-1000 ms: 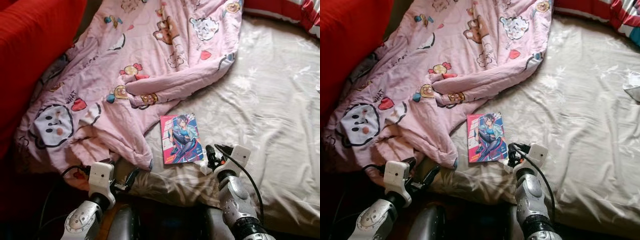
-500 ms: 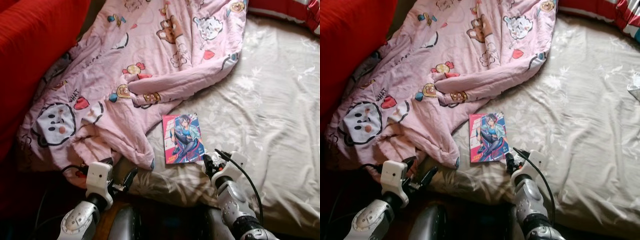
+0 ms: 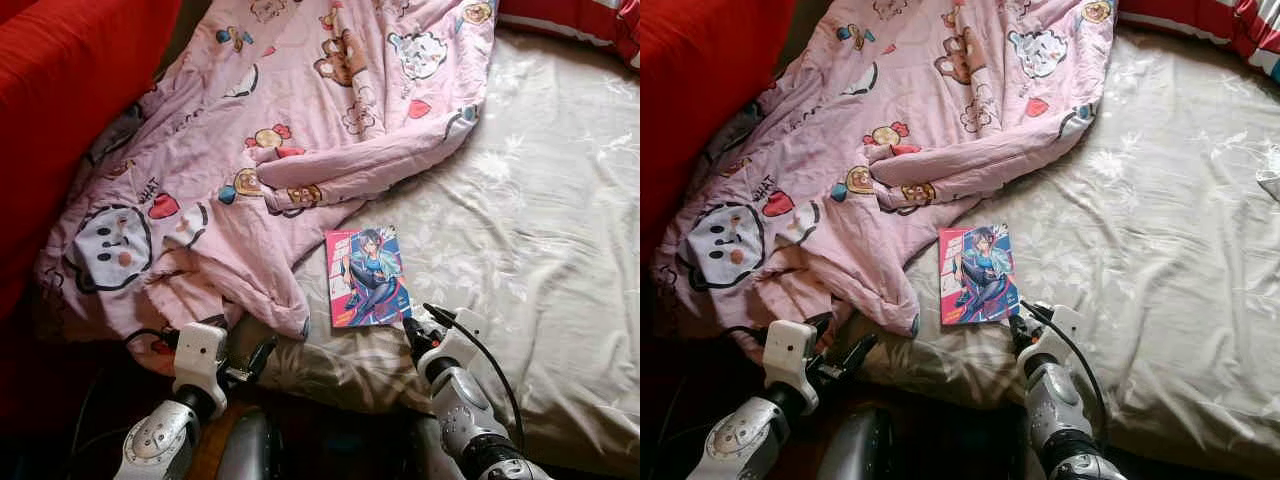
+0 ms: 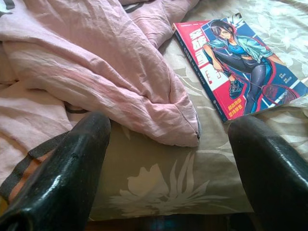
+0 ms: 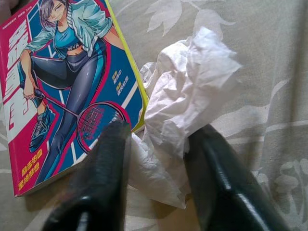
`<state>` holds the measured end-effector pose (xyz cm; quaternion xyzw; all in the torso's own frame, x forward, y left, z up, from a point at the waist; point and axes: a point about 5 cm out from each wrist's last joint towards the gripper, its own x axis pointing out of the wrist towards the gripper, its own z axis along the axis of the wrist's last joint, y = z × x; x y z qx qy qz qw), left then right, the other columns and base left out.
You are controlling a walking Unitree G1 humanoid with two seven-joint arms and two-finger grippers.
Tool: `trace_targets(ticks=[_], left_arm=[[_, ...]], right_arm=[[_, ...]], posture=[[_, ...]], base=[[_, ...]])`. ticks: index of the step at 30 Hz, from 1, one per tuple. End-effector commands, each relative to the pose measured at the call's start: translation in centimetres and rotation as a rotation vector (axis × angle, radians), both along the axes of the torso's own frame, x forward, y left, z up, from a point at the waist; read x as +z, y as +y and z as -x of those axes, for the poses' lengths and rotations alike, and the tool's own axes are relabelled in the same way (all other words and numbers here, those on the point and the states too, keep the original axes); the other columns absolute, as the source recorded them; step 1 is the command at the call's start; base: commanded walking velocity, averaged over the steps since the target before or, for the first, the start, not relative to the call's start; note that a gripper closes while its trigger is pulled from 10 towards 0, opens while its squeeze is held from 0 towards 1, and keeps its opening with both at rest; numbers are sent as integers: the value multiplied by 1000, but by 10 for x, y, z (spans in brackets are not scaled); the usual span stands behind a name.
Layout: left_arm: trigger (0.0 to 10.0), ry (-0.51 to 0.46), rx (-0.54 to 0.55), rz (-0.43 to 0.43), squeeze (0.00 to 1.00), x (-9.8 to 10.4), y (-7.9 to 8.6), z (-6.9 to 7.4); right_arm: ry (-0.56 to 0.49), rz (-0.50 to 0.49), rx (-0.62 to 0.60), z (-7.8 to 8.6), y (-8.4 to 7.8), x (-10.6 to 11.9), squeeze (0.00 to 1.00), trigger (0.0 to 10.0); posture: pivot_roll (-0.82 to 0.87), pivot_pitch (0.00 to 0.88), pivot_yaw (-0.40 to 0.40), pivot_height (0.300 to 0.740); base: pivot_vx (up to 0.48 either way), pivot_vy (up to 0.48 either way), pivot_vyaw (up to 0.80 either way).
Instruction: Clean up the room
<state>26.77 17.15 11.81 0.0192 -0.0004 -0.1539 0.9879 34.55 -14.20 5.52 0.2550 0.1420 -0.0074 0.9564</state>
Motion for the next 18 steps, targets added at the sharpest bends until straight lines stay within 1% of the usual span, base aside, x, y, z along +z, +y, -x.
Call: trace_targets(ticks=[1,13,18], left_arm=[[10000,28,4,-29,0,-7,1,5],[10000,25,8,-31,0,-7,2,4],[10000,25,8,-28,0,-8,0,3]], right_arm=[[46,-2,14,8,5,-12,0,0],[47,23,14,12,4,-16,0,0],[39,36,-8,15,-1,-19,0,0]], posture=[[63,446,90,628],[52,443,85,628],[46,438,79,628]], base=[[0,0,0],[0,0,0],[0,0,0]])
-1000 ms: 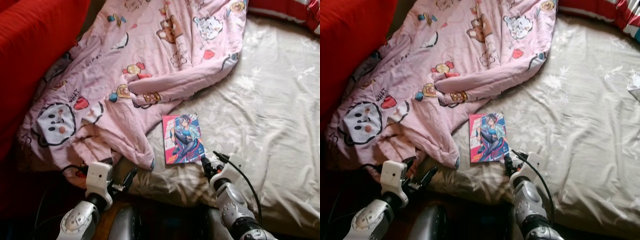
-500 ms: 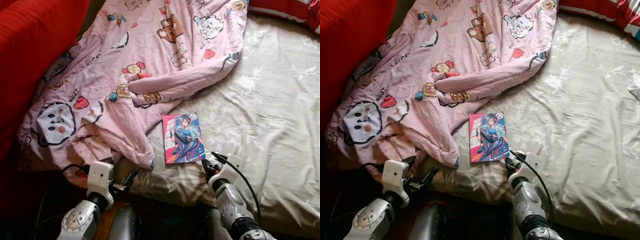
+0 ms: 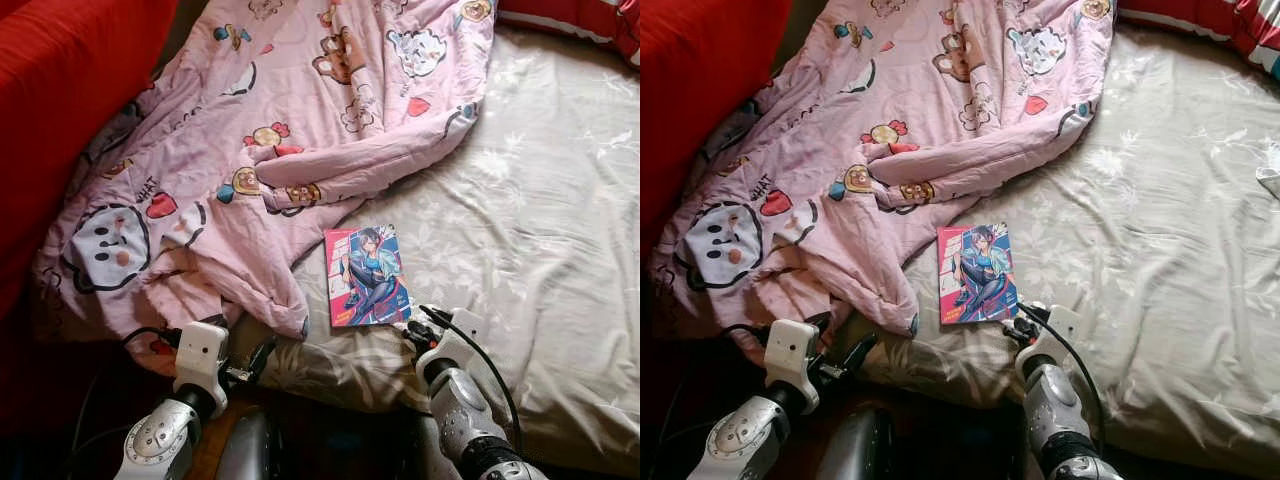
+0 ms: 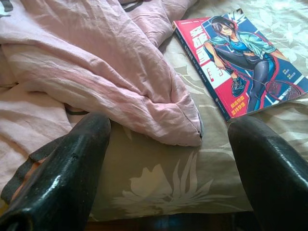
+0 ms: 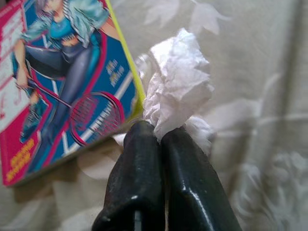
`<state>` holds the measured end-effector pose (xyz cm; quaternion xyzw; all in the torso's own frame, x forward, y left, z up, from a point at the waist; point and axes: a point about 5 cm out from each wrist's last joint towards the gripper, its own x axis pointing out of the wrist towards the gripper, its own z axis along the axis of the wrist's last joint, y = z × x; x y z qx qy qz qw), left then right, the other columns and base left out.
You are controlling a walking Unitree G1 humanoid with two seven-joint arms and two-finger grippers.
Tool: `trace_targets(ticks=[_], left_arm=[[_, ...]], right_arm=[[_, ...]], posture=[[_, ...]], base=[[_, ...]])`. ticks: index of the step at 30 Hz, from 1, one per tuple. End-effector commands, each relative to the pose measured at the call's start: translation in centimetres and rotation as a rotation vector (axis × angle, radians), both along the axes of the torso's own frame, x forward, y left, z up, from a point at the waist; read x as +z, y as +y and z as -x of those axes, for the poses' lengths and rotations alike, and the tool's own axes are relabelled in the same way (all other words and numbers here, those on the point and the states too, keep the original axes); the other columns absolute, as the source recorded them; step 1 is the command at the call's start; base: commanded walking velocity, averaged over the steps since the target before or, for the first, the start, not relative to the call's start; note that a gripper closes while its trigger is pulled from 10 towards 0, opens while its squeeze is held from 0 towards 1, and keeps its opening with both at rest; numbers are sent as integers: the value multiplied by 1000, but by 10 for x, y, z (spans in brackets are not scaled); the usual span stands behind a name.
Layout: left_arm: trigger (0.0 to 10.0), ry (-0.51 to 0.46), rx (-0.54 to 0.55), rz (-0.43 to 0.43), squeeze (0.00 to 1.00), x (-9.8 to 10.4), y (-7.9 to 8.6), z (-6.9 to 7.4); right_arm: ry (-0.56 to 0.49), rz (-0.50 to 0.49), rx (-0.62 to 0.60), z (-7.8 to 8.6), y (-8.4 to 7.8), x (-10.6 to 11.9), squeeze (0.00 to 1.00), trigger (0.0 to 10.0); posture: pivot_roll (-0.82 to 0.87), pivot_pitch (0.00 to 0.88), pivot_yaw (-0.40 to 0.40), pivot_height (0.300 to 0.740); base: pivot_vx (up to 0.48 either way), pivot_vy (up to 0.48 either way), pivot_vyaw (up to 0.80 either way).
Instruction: Clean up the room
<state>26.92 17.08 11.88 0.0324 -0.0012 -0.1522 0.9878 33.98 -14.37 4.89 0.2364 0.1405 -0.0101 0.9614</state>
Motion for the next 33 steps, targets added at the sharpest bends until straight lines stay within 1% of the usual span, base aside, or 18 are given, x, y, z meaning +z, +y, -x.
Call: trace_targets(ticks=[1,3,4,5,6,7,11,12,14,17,18,19,20,24,26,28,29,33], left_arm=[[10000,31,5,-2,0,-9,0,4],[10000,31,7,-1,0,-9,0,4],[10000,31,8,0,0,-9,-1,4],[10000,30,9,1,0,-10,-1,4],[10000,30,9,1,0,-10,-1,4],[10000,30,13,2,0,-10,-1,5],[10000,27,23,7,0,-10,0,5],[10000,27,30,9,0,-11,0,6],[10000,27,35,12,0,-13,0,6],[10000,25,40,19,0,-14,-2,5],[10000,22,44,22,0,-14,-3,3],[10000,22,44,22,0,-14,-3,3],[10000,15,49,28,0,-13,-4,1],[10000,13,68,43,0,-14,-4,-2],[10000,15,82,50,0,-16,-4,-2],[10000,14,98,55,0,-17,-4,-2],[10000,14,108,57,0,-18,-2,-1],[10000,23,143,71,0,-20,2,0]], right_arm=[[41,-4,-11,10,0,-13,0,0],[47,-2,-22,12,-2,-15,0,0],[46,17,-33,13,-4,-16,0,0],[22,47,-44,13,-7,-14,0,0],[22,47,-44,13,-7,-14,0,0],[-26,70,-54,11,-9,-8,0,0],[-119,91,-90,10,-15,5,0,0],[-184,143,-94,13,-19,14,0,0],[-235,181,-103,19,-22,21,0,0],[-277,207,-117,27,-25,27,0,0],[-314,252,-109,33,-25,33,0,2000],[-314,252,-109,33,-25,33,0,2000],[-336,270,-103,38,-25,38,0,10000],[-375,331,-46,47,-18,49,0,10000],[-374,340,-43,49,-19,50,0,10000],[-328,357,-97,47,-28,46,0,10000],[-325,358,-110,44,-30,47,0,10000],[-320,362,-84,41,-26,50,0,10000]], posture=[[46,438,79,628],[43,438,77,628],[44,438,74,628],[44,439,72,628],[44,439,72,628],[37,440,66,628],[21,443,56,628],[12,441,52,628],[1,432,48,628],[-13,421,44,628],[-23,411,40,628],[-23,411,40,628],[-32,410,38,628],[-57,408,36,628],[-59,403,33,628],[-53,398,26,643],[-53,397,24,653],[-50,387,14,678]], base=[[0,0,0],[0,0,0],[0,0,0],[0,0,0],[0,0,0],[0,0,0],[0,0,0],[0,0,0],[0,0,0],[0,0,0],[0,0,0],[0,0,0],[0,0,0],[0,0,0],[0,0,0],[0,0,0],[0,0,0],[0,0,0]])
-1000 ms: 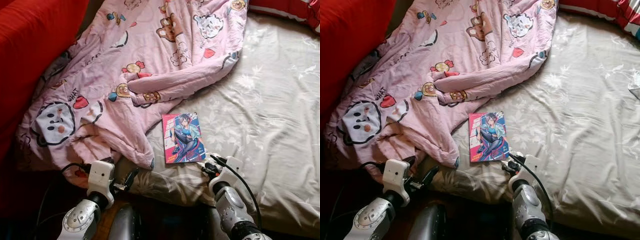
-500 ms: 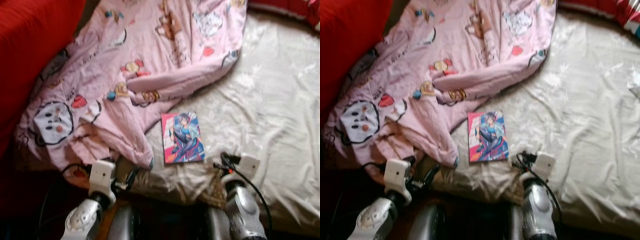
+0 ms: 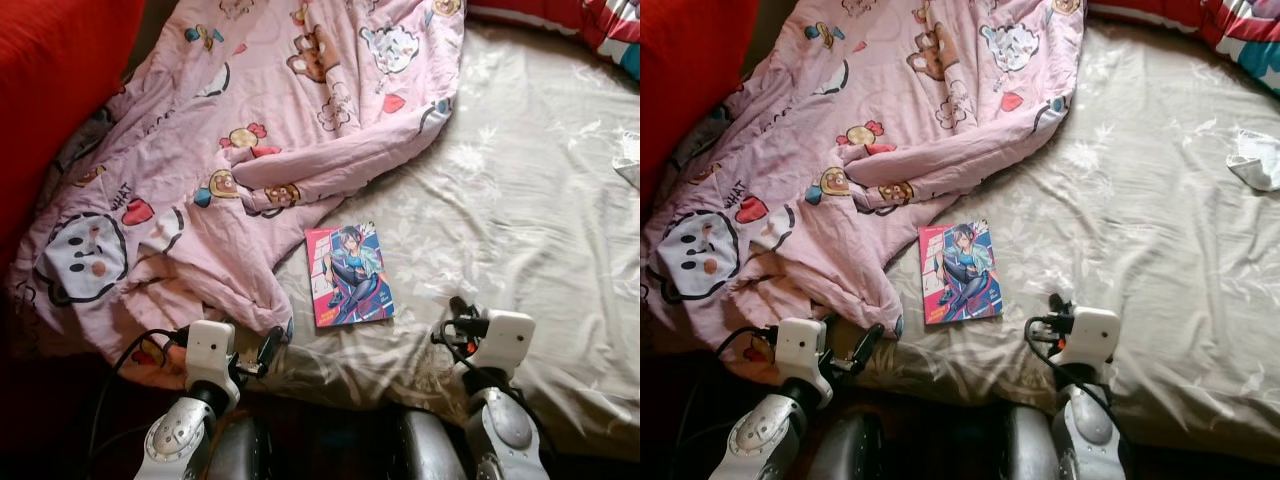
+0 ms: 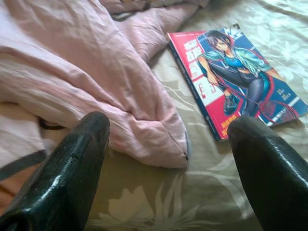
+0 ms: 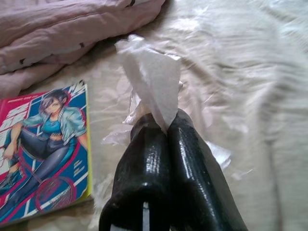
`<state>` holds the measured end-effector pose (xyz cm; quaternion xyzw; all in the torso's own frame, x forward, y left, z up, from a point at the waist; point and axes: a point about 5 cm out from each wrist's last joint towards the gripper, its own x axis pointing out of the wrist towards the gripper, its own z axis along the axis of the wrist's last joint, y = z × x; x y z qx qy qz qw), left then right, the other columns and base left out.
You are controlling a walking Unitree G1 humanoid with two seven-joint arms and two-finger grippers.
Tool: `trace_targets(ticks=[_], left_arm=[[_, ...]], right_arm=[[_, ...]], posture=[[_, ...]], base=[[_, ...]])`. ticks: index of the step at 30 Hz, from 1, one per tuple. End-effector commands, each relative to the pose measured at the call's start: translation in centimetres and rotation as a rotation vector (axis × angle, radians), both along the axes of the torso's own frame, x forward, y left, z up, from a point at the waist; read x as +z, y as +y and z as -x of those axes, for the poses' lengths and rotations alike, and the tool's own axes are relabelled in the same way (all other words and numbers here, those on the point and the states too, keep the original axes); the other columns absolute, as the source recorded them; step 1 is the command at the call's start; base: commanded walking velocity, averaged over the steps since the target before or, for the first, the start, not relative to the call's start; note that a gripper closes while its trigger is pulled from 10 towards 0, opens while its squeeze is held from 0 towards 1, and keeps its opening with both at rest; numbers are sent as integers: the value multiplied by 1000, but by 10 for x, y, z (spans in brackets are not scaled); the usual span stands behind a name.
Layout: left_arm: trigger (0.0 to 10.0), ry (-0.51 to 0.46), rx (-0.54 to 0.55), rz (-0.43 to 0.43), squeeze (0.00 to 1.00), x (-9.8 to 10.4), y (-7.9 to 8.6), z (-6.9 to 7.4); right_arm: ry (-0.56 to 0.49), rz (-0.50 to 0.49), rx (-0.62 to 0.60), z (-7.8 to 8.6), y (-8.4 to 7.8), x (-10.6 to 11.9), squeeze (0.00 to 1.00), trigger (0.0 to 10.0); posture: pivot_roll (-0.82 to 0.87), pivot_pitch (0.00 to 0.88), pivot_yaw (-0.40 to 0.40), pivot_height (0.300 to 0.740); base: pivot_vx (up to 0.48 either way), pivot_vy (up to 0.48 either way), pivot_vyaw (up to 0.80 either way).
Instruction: Clean up the room
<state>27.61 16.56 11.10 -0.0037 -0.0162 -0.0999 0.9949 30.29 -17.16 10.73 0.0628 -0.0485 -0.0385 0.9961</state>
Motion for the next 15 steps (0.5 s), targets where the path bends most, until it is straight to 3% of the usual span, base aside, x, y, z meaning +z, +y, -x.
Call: trace_targets(ticks=[1,12,15], left_arm=[[10000,50,42,0,0,-13,8,7],[10000,137,168,52,0,-36,26,13],[10000,189,222,70,0,-49,39,14]], right_arm=[[41,-5,8,4,3,-8,0,10000],[104,22,19,10,0,-20,0,10000],[129,27,15,13,-3,-27,0,10000]], posture=[[-49,385,13,683],[-48,355,16,738],[-53,339,20,740]], base=[[0,0,0],[0,0,0],[0,0,0]])
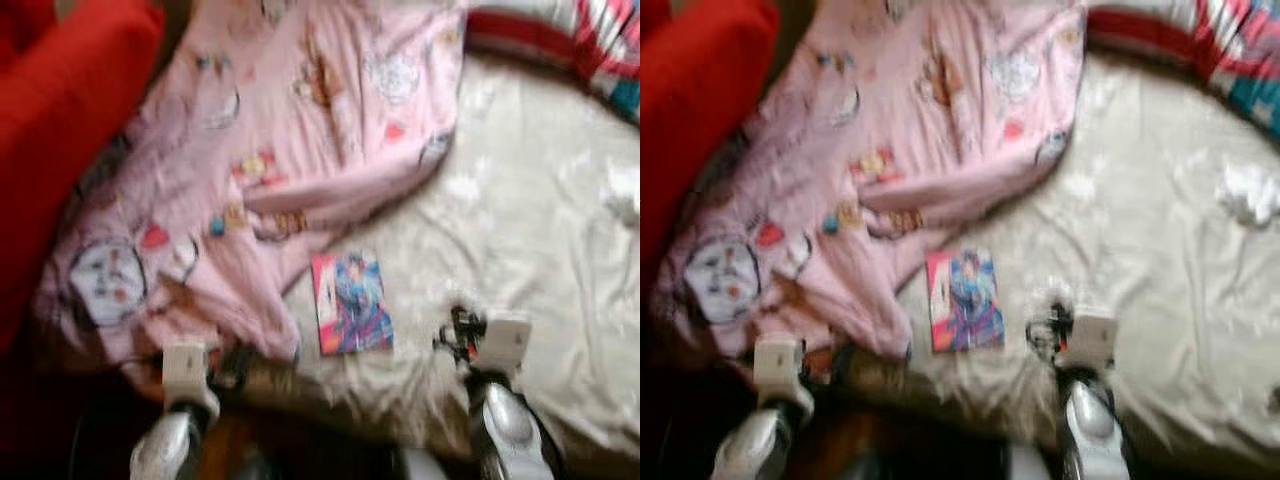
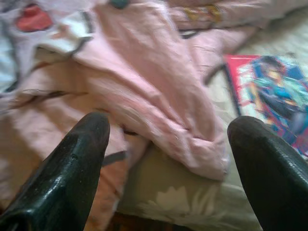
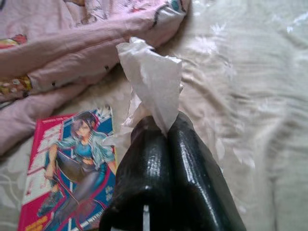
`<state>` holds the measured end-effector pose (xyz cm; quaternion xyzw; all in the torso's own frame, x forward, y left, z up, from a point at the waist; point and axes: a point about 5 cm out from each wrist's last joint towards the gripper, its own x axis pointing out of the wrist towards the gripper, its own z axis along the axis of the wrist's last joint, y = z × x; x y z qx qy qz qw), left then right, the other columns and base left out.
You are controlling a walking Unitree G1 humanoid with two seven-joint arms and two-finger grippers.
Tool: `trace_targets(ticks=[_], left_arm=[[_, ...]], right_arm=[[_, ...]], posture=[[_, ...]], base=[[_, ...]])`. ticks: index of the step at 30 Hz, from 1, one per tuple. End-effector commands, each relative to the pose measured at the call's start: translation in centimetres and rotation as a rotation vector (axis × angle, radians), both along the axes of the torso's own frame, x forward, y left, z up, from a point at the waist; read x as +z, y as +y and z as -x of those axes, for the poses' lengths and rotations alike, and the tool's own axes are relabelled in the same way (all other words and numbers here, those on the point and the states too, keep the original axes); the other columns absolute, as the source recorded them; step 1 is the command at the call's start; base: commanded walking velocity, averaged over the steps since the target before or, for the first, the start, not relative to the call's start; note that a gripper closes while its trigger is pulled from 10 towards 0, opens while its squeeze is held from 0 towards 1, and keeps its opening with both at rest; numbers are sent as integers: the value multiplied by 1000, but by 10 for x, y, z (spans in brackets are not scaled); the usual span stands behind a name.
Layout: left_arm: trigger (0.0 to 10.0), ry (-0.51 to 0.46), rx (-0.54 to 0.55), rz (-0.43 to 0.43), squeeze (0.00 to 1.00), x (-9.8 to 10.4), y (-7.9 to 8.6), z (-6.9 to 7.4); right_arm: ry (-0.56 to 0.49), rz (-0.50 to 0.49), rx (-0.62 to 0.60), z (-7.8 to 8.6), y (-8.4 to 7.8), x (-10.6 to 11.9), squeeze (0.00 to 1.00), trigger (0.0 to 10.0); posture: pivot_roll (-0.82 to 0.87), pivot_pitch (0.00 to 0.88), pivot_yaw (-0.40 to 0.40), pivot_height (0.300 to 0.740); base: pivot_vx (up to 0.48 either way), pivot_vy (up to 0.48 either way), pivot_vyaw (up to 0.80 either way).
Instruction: Clean up the room
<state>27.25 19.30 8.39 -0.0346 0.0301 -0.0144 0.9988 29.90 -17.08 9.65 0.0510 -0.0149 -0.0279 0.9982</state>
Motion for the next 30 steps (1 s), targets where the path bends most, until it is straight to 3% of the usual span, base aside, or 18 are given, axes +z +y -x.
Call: trace_targets(ticks=[1,14,30], left_arm=[[10000,97,55,19,0,-24,13,11],[10000,237,21,18,0,-58,14,16],[10000,262,9,32,0,-71,13,20]], right_arm=[[68,6,-8,9,-4,-18,0,10000],[319,4,-38,20,-14,-70,0,10000],[331,-19,-49,17,-19,-79,0,10000]], posture=[[-53,339,20,740],[-46,317,20,740],[-45,339,16,740]], base=[[0,0,0],[0,0,0],[0,0,0]])
